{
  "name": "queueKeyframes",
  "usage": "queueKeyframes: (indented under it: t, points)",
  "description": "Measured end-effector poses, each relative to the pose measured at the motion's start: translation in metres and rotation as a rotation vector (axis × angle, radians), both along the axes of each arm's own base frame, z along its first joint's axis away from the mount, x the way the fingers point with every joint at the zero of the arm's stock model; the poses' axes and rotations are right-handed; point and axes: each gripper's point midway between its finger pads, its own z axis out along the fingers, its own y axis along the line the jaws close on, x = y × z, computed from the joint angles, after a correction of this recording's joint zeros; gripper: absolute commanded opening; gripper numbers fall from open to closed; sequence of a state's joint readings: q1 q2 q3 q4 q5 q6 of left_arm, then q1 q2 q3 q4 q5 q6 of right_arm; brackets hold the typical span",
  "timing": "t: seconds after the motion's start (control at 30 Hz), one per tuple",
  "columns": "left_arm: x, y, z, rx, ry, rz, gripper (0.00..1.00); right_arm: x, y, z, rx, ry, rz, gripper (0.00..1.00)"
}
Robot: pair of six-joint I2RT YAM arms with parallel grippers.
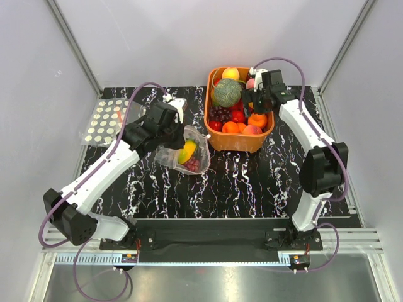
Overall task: Place the food in the zip-top bag and seal the zipper
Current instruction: Pick up the fake fruit from the bin.
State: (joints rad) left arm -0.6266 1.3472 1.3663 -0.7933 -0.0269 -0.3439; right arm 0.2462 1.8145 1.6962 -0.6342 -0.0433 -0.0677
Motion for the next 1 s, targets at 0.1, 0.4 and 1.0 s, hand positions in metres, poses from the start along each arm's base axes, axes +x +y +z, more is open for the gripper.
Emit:
queueKeyframes:
  t: [0.1,0.4,1.0]
  points:
    - [0.000,0.002,0.002,0.007,-0.012,0.001,0.00,0.008,-0.002,-0.017,-0.074,0.004,0.061,0.94]
    - [0.002,0.008,0.004,0.033,-0.038,0.001,0.00,0.039,-0.013,-0.014,-0.213,-0.127,0.112,0.94]
    - [0.001,0.009,-0.001,0.043,-0.030,-0.006,0.00,0.056,0.004,-0.029,-0.256,-0.138,0.291,0.96]
